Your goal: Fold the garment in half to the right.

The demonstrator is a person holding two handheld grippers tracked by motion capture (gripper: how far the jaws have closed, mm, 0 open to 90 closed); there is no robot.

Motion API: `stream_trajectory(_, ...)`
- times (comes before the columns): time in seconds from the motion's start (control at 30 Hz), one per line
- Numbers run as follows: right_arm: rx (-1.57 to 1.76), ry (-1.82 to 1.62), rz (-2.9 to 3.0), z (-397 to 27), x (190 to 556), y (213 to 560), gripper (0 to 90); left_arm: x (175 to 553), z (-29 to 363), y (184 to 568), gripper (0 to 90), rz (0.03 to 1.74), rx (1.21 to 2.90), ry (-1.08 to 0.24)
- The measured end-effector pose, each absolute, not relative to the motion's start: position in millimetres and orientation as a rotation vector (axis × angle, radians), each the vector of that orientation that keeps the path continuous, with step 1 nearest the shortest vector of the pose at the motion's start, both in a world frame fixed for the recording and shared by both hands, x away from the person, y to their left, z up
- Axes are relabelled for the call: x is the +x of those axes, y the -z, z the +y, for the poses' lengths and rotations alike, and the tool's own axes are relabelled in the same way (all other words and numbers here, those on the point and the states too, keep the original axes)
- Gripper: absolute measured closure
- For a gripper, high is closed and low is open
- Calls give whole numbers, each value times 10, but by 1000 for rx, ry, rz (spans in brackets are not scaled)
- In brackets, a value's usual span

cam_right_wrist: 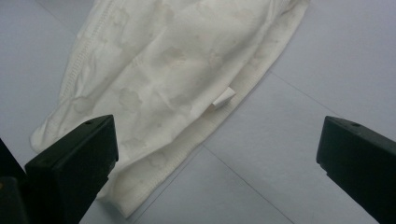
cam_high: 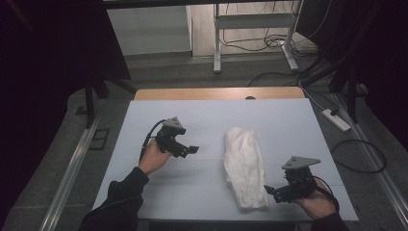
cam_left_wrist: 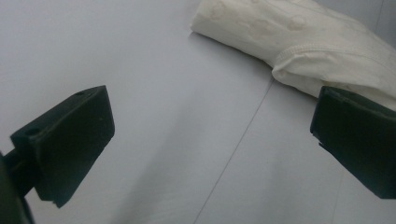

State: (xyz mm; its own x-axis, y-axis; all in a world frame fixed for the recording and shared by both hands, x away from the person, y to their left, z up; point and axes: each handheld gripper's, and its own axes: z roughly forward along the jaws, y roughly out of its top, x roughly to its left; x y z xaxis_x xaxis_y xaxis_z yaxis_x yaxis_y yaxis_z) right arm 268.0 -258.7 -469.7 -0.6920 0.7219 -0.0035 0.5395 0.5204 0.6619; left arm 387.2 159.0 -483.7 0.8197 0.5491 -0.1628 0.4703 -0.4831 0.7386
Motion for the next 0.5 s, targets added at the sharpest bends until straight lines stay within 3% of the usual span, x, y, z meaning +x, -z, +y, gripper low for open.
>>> stream_trajectory(0.5, 1094, -934, 2458, -2630, 2687, 4667, 0, 3602, 1767, 4788, 0, 769, 2157, -153)
